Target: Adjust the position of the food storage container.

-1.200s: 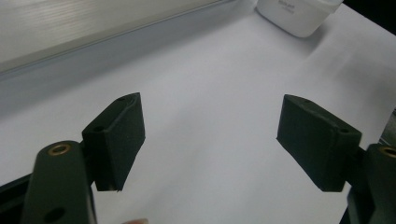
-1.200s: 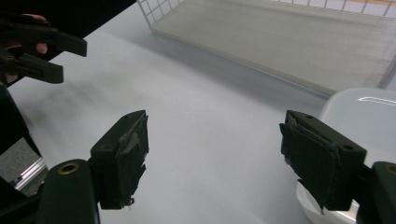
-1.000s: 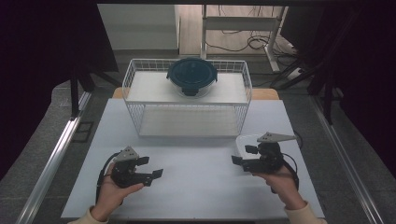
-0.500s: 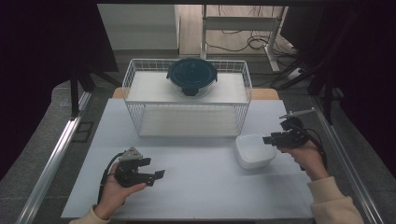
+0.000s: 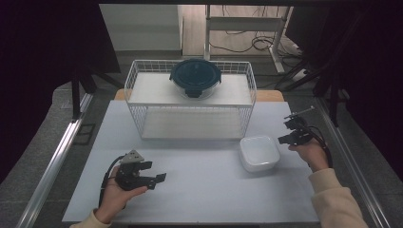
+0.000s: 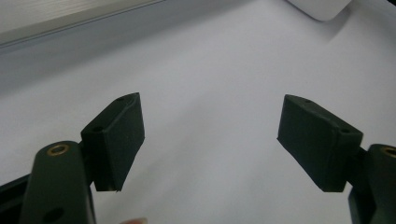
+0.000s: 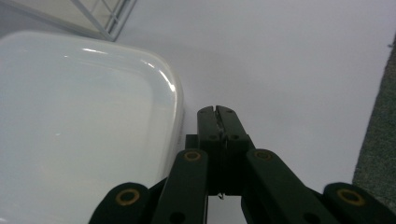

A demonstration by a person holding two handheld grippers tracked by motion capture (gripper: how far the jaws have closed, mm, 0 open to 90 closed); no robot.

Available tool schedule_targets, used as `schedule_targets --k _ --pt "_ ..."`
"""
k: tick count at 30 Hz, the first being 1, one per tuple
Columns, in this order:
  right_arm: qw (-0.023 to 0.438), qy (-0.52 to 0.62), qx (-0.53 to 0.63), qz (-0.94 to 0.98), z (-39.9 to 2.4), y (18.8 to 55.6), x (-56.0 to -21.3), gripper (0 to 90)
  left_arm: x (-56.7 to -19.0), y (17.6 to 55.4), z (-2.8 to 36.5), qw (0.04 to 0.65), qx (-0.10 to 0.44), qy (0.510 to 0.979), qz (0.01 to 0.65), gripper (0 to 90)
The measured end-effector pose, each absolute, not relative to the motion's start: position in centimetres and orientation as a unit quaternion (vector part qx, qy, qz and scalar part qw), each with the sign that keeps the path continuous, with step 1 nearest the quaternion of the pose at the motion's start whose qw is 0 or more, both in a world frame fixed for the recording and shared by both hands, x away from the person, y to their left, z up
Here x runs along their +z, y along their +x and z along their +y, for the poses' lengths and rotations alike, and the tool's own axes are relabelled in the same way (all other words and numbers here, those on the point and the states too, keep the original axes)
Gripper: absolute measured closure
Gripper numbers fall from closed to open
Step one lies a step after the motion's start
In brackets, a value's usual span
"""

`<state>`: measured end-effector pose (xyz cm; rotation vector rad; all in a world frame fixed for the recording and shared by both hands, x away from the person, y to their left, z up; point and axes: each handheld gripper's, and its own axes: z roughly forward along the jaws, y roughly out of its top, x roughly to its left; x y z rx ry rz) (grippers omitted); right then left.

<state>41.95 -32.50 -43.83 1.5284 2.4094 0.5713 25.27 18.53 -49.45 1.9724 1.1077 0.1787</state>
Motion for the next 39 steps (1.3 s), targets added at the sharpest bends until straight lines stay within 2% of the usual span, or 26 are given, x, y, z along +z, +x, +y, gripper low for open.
schedule_targets --k 13,39 --pt "0.106 0.488 0.176 0.848 -30.5 42.2 -45.2 89.7 -49.7 25.4 18.4 0.418 0.07 0.791 0.442 22.4" --pt "0.06 0.354 0.191 0.914 -17.9 39.6 -46.2 89.7 -49.8 25.5 18.7 0.417 0.071 0.789 0.445 22.5"
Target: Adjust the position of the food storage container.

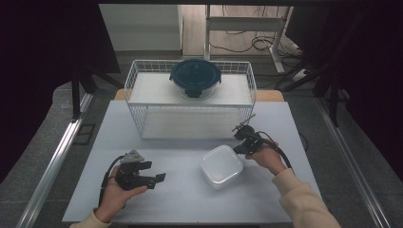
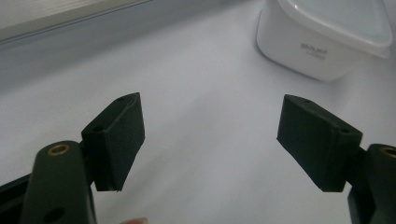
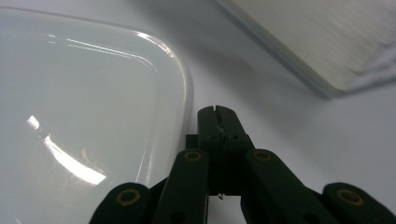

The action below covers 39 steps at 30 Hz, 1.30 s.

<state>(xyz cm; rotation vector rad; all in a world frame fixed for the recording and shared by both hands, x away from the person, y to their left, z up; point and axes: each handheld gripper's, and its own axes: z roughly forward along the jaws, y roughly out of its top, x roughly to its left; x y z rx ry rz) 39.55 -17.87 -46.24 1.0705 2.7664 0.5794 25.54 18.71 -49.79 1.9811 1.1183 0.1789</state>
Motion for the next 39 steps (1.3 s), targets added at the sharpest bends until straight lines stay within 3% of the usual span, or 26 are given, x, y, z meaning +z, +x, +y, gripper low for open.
schedule_targets --k 14,23,27,39 --pt "0.042 0.284 0.197 0.937 -12.1 37.4 -46.7 89.7 -49.8 25.5 18.8 0.416 0.072 0.789 0.446 22.7" --pt "0.037 0.266 0.201 0.942 -10.7 36.8 -47.0 89.7 -49.8 25.6 19.0 0.417 0.072 0.788 0.448 22.8" --pt "0.053 0.274 0.204 0.938 -11.5 36.9 -46.5 89.6 -49.8 25.6 19.1 0.418 0.073 0.787 0.449 22.9" --pt "0.078 0.336 0.271 0.899 -19.3 34.5 -44.1 89.3 -49.9 25.7 18.8 0.412 0.073 0.789 0.449 23.4"
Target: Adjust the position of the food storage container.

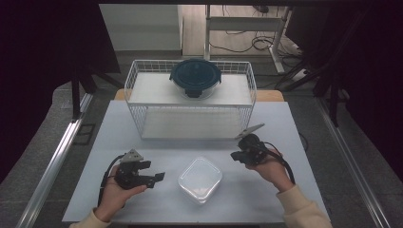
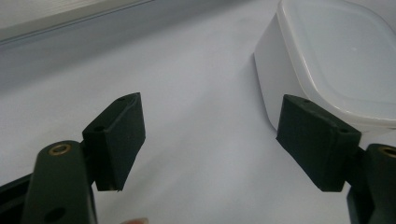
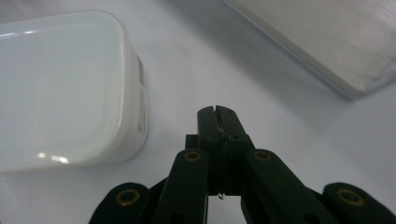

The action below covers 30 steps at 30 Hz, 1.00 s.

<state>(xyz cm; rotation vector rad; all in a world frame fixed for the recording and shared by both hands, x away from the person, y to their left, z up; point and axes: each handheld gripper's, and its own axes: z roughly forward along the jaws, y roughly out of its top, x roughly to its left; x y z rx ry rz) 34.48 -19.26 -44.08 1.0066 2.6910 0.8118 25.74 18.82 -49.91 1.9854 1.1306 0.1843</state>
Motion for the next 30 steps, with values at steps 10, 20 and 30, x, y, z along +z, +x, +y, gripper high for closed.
schedule_targets --k 10,20,30 --pt "0.091 0.373 0.334 0.861 -23.7 30.0 -44.6 37.2 -50.1 26.0 18.4 0.402 0.069 0.8 0.44 37.8" --pt "0.086 0.391 0.342 0.85 -25.2 27.8 -45.8 30.5 -50.0 26.4 17.7 0.368 0.076 0.829 0.415 81.7" --pt "0.082 0.391 0.345 0.85 -25.1 27.5 -45.7 29.4 -50.2 27.4 15.5 0.342 0.059 0.856 0.384 89.9"
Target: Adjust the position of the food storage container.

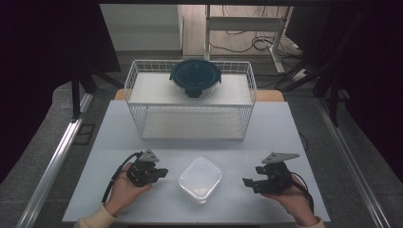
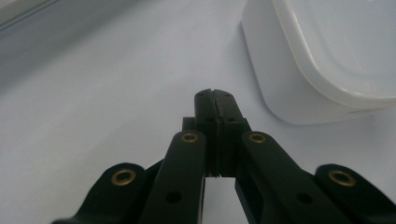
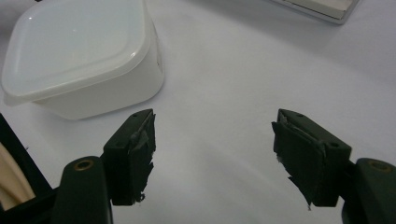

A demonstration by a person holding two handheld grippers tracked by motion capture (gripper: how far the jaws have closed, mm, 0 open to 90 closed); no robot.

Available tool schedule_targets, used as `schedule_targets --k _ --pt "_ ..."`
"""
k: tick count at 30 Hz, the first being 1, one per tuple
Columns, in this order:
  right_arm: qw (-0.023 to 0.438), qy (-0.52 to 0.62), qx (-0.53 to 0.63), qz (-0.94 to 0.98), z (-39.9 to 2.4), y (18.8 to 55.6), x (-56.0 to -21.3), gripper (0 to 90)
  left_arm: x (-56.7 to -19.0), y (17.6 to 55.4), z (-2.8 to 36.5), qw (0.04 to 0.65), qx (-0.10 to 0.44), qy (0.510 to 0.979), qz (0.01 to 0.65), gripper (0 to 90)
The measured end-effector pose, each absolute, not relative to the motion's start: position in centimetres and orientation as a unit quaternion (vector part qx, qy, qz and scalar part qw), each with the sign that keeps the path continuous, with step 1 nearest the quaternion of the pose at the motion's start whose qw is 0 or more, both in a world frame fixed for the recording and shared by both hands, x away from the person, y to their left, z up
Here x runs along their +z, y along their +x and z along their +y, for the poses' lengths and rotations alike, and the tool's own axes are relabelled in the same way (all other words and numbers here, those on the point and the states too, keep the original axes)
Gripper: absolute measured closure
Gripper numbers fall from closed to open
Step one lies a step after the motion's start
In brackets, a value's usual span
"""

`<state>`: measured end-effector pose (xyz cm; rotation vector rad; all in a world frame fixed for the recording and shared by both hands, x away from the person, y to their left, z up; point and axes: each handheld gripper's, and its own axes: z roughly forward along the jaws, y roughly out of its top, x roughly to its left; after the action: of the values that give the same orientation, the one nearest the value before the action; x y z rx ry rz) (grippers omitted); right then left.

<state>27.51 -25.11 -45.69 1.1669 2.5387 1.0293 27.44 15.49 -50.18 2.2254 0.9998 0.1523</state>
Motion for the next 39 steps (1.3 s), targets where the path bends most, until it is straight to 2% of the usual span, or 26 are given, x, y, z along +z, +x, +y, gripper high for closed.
schedule_targets --k 8,19,27,39 --pt "0.084 0.398 0.35 0.844 -25.5 27.4 -45.5 27.9 -50.4 27.4 13.1 0.339 0.031 0.871 0.354 89.9" --pt "0.084 0.4 0.353 0.842 -25.7 27.3 -45.5 27.9 -50.2 26.4 12.3 0.341 0.014 0.878 0.336 89.9" --pt "0.084 0.403 0.354 0.84 -25.8 27.3 -45.5 27.8 -50.2 25.3 10.8 0.351 -0.016 0.882 0.315 89.9" --pt "0.08 0.405 0.362 0.836 -26.0 27.5 -45.5 27.8 -50.4 24.9 8.3 0.346 -0.032 0.891 0.293 89.8"
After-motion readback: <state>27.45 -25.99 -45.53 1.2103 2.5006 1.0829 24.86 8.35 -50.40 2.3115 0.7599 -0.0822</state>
